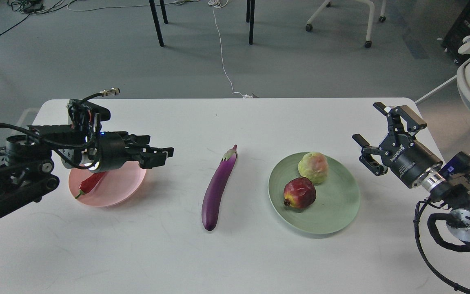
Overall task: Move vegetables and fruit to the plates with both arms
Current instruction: 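Reach the left gripper to the purple eggplant and grasp it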
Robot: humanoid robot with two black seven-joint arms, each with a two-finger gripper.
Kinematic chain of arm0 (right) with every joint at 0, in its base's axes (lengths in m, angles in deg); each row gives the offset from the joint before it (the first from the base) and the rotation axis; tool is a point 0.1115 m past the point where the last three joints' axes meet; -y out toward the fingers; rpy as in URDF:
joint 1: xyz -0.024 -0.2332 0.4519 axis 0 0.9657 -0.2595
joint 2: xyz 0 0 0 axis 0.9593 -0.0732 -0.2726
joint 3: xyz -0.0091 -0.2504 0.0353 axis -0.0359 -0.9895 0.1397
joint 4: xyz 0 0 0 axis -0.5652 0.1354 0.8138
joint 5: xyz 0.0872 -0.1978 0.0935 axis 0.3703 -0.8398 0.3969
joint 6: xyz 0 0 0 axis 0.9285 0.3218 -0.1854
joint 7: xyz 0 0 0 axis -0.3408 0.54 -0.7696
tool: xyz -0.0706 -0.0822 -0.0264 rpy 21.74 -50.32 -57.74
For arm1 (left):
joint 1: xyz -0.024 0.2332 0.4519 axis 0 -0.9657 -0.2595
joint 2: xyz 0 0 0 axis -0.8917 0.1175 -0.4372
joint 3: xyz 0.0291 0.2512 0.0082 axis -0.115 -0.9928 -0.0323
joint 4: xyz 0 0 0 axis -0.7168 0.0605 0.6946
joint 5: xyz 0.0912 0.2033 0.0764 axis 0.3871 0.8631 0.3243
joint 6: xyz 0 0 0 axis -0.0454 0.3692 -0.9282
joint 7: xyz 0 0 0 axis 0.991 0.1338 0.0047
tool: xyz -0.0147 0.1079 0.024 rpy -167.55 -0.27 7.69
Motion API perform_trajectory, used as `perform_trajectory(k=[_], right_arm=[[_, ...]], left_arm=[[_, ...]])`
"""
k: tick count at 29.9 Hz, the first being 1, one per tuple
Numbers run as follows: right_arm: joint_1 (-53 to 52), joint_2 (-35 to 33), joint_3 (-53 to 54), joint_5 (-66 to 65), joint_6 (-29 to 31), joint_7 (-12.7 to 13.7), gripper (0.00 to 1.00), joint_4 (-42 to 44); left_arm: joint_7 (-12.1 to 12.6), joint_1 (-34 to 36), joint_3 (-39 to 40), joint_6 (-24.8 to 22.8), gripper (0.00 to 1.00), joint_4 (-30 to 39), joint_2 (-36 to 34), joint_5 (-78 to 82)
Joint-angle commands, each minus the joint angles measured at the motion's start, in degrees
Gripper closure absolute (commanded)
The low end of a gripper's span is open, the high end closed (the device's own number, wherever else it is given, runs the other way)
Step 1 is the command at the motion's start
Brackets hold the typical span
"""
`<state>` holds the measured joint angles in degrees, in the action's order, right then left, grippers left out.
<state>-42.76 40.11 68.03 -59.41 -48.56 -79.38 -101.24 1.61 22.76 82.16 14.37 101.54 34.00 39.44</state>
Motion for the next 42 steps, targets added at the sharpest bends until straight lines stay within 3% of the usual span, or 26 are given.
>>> perform_trajectory(k=[1, 9, 20, 30, 33, 37, 42], right_arm=[[0.2, -0.3, 0.0, 0.0, 0.0, 0.0, 0.05, 0.0], [0.3, -0.4, 0.3, 0.0, 0.0, 0.0, 0.05, 0.0], [0.5, -0.5, 0.4, 0.0, 0.0, 0.0, 0.05, -0.1], [0.5, -0.5, 0.4, 0.0, -0.1, 0.0, 0.05, -0.1], [0.5, -0.5, 0.4, 0.0, 0.0, 0.0, 0.05, 0.0], [0.5, -0.5, 0.4, 0.0, -0.1, 0.0, 0.05, 0.0], [0.5, -0.4, 0.4, 0.0, 0.0, 0.0, 0.05, 0.1]], left_arm=[[3.2, -0.1, -0.2, -0.1, 0.14, 0.2, 6.0, -0.1], [6.2, -1.0, -1.2, -0.1, 0.14, -2.6, 13.2, 0.4], [6.6, -1.9, -3.7, 0.4, 0.14, -8.0, 17.7, 2.5], [7.1, -3.9, -3.7, 0.5, 0.16, -8.7, 19.6, 3.4], [7.2, -4.0, -3.6, 0.5, 0.30, -9.5, 19.8, 3.4], [7.9, -4.1, -3.6, 0.5, 0.77, -9.4, 19.8, 3.4], [8.5, -4.3, -3.3, 0.7, 0.91, -8.8, 18.7, 3.1]])
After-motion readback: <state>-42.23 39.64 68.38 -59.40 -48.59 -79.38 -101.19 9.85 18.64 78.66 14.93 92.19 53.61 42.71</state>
